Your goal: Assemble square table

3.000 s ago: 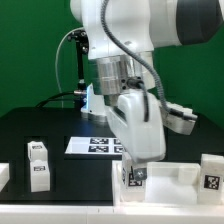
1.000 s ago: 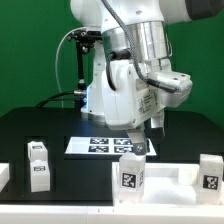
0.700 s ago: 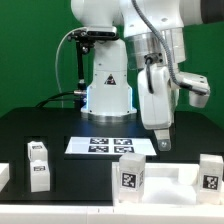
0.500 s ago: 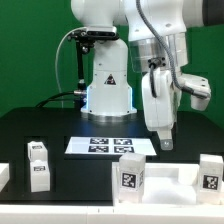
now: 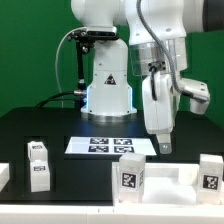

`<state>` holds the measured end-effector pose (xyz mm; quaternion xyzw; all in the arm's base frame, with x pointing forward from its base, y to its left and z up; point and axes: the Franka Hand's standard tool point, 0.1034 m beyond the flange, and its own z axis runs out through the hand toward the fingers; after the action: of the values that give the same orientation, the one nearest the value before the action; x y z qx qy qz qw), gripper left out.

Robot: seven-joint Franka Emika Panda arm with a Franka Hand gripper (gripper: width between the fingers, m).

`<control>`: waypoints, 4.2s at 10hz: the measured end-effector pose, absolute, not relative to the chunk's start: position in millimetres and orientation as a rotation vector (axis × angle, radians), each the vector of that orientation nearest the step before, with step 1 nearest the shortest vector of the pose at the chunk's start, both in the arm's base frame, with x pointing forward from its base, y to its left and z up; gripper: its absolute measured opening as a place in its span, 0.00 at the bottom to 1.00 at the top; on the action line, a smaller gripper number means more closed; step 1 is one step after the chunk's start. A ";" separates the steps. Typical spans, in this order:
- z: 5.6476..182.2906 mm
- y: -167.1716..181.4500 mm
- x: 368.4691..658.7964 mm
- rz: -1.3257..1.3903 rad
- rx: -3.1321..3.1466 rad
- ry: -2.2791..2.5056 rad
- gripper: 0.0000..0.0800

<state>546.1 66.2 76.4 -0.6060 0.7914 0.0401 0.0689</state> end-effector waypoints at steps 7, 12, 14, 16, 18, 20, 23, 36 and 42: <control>43.0 71.2 520.4 0.068 -1.854 2.365 0.81; 38.7 71.9 516.9 0.164 -1.916 2.349 0.81; 37.2 72.6 513.3 0.179 -2.048 2.238 0.81; 35.0 81.7 503.9 0.240 -2.136 2.208 0.81; 34.9 80.7 504.7 0.237 -2.128 2.210 0.81; 25.1 80.7 500.8 0.204 -2.135 2.215 0.81; 10.0 84.5 492.3 0.213 -2.154 2.232 0.81; 15.1 71.2 492.2 0.159 -2.295 2.073 0.08; 16.1 15.8 480.9 0.302 -2.364 1.834 0.08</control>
Offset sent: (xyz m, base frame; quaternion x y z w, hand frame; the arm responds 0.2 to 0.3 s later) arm -0.0071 0.0002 -0.0102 0.0569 -0.0177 0.0237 0.9979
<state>480.9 15.8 16.1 -0.7844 0.6084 0.1003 0.0672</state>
